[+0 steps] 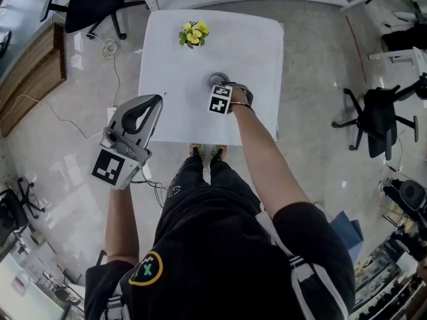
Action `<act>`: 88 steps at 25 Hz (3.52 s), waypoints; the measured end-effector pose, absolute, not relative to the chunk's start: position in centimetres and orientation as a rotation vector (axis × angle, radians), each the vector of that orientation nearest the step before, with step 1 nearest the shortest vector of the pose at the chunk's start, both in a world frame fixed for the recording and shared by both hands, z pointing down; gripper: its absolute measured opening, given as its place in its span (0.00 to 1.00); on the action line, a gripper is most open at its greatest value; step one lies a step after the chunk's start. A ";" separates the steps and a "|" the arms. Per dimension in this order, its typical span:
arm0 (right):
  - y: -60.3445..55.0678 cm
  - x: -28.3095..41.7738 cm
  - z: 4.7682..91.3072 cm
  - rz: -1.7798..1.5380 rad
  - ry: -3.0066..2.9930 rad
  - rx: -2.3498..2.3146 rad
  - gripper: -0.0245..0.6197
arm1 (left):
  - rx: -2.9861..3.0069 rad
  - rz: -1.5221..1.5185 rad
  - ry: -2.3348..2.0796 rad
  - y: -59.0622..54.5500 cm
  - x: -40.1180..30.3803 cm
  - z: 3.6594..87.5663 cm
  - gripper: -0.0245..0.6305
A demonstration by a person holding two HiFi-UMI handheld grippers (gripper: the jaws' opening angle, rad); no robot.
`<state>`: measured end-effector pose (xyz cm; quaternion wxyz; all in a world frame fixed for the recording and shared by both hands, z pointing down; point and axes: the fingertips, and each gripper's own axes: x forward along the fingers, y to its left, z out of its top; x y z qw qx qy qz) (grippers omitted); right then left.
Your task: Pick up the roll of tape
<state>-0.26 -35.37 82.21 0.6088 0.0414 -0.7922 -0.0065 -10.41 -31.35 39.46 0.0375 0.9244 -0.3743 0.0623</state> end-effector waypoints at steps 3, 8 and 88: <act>-35.6 -0.4 81.0 0.021 -1.893 0.158 0.16 | 2.847 0.178 -1.140 -31.4 -10.2 39.2 0.07; -35.9 -0.6 78.0 0.080 -2.002 0.270 0.15 | 2.874 0.153 -1.110 -30.8 -9.2 38.7 0.07; -26.3 4.1 34.0 -0.331 -2.917 0.921 0.15 | 3.125 0.053 -0.946 -27.7 -4.4 33.6 0.07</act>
